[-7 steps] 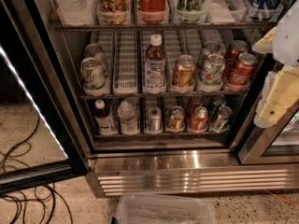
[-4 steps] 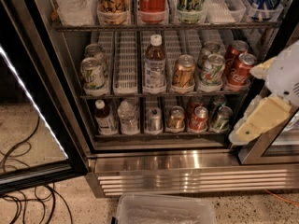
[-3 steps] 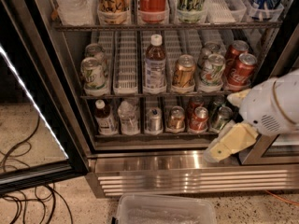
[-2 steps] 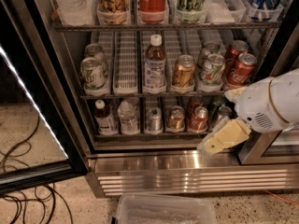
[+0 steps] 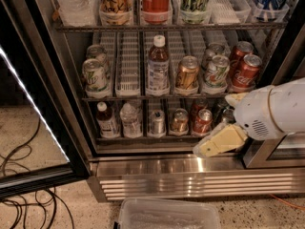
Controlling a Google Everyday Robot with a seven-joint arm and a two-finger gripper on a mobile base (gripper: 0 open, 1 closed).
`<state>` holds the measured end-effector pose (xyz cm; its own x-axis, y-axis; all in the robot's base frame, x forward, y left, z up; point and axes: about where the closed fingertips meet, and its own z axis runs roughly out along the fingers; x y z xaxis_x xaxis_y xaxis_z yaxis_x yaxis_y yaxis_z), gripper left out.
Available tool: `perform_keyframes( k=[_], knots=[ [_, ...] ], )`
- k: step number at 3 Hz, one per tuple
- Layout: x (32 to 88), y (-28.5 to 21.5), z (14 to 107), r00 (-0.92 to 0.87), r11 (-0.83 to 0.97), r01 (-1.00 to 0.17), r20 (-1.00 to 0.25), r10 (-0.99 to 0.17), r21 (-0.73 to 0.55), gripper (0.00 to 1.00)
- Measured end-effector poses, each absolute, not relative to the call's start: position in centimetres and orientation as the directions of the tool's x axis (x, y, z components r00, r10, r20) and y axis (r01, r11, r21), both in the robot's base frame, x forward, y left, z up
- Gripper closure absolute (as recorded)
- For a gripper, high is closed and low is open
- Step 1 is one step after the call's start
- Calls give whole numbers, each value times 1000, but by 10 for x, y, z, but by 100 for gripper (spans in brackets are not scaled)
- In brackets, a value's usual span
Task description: Pick coke can from bottom shelf of fridge
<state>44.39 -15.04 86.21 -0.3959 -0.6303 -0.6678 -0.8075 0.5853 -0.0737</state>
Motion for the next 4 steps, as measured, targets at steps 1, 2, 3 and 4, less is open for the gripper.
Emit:
perform_keyframes(
  k=[1, 2, 3, 4],
  knots=[
    [441, -119, 799, -418, 606, -794, -758, -501, 38, 0],
    [448, -85, 764, -420, 635, -762, -843, -335, 127, 0],
    [478, -57, 758, -396, 665, -725, -899, -189, 180, 0],
    [497, -47, 756, -380, 698, -694, -913, -149, 175, 0]
  ],
)
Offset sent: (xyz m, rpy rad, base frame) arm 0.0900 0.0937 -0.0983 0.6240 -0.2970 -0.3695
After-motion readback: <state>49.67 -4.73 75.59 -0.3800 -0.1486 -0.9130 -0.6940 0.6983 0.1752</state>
